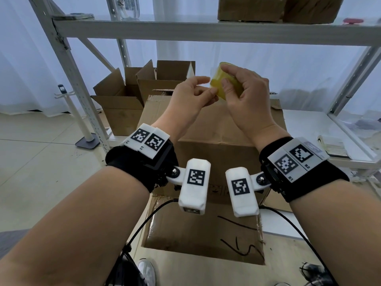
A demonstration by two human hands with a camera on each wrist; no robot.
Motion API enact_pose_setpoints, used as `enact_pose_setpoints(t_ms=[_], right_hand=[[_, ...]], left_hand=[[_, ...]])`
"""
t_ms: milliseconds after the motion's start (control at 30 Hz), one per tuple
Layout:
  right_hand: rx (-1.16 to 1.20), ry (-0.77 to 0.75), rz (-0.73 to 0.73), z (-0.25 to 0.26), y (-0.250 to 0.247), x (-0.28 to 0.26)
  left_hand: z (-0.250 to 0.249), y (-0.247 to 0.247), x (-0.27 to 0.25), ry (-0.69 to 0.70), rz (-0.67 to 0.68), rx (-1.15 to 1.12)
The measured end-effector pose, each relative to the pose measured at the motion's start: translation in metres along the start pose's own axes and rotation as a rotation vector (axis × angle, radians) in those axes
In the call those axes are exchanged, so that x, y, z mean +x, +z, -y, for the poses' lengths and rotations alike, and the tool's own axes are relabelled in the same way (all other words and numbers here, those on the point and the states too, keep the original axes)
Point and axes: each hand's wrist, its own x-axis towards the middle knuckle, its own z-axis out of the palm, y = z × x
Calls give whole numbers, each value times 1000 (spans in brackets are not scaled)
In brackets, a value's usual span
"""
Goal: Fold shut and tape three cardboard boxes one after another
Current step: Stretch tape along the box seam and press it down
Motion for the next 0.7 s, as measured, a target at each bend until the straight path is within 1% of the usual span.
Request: enact_pose_setpoints(t_ms=[200, 367, 567, 700], right_hand=[[-35, -8, -17, -2, 2, -2], [-18, 17, -10, -1, 6, -4], [6, -3, -13, 1, 2, 0], [-13, 4, -19, 0, 3, -1]], left_hand=[[3, -1, -2, 43, -56, 15], [4, -1, -4, 39, -45, 33], [0, 2, -2, 30, -39, 13], [1, 2, -4, 44, -70, 18]])
